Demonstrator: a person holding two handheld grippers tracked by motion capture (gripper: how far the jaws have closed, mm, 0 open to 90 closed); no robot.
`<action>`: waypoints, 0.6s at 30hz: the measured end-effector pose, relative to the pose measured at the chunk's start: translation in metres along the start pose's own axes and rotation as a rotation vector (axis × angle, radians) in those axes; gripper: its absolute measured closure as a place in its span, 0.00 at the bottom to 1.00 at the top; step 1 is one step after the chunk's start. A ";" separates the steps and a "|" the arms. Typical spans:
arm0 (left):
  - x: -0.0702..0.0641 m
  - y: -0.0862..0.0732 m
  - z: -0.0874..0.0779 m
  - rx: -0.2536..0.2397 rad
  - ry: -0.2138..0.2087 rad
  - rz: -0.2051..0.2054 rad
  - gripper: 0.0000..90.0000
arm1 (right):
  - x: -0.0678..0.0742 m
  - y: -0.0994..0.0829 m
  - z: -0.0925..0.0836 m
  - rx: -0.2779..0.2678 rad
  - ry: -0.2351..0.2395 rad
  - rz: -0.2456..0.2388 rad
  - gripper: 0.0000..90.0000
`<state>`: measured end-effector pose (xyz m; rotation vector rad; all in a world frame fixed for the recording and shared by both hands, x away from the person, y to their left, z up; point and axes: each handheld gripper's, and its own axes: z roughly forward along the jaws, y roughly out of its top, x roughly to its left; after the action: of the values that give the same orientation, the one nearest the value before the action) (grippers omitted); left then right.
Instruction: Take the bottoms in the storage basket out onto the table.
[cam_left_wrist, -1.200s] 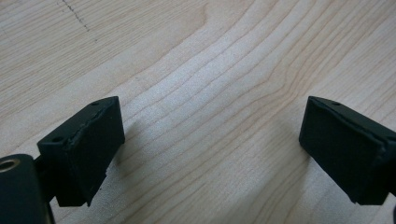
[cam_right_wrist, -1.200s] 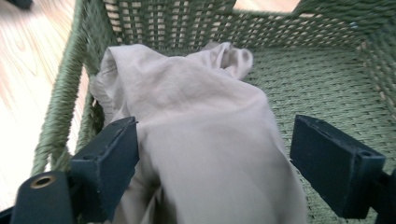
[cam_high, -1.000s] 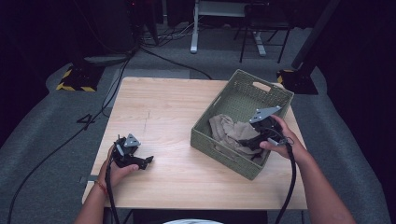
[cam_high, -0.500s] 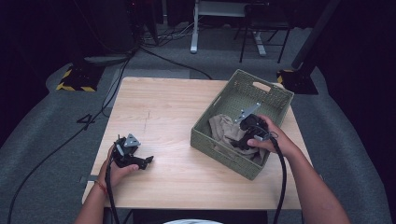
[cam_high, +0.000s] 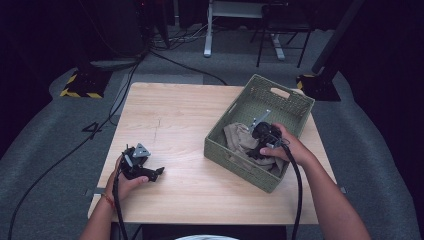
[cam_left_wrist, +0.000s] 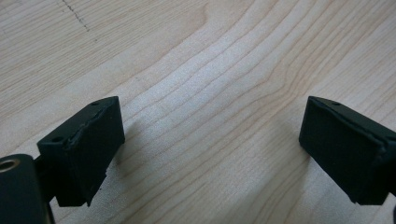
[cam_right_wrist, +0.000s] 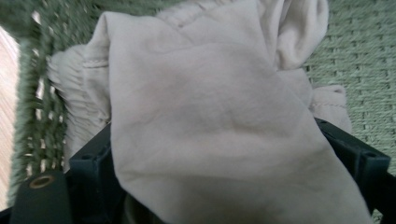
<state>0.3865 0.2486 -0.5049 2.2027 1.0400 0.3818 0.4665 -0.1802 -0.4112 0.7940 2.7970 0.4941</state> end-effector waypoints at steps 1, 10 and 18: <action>0.000 0.000 0.000 0.000 0.000 0.000 0.08 | 0.000 0.001 0.001 0.016 -0.003 0.000 0.16; 0.000 0.000 0.000 0.000 0.000 -0.003 0.08 | -0.003 0.008 0.009 0.092 0.010 -0.008 0.16; 0.000 0.000 0.001 0.000 -0.002 0.004 0.08 | -0.003 0.013 0.029 0.184 0.029 -0.032 0.40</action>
<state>0.3872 0.2484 -0.5050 2.2053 1.0346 0.3817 0.4829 -0.1638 -0.4329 0.7817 2.9086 0.2468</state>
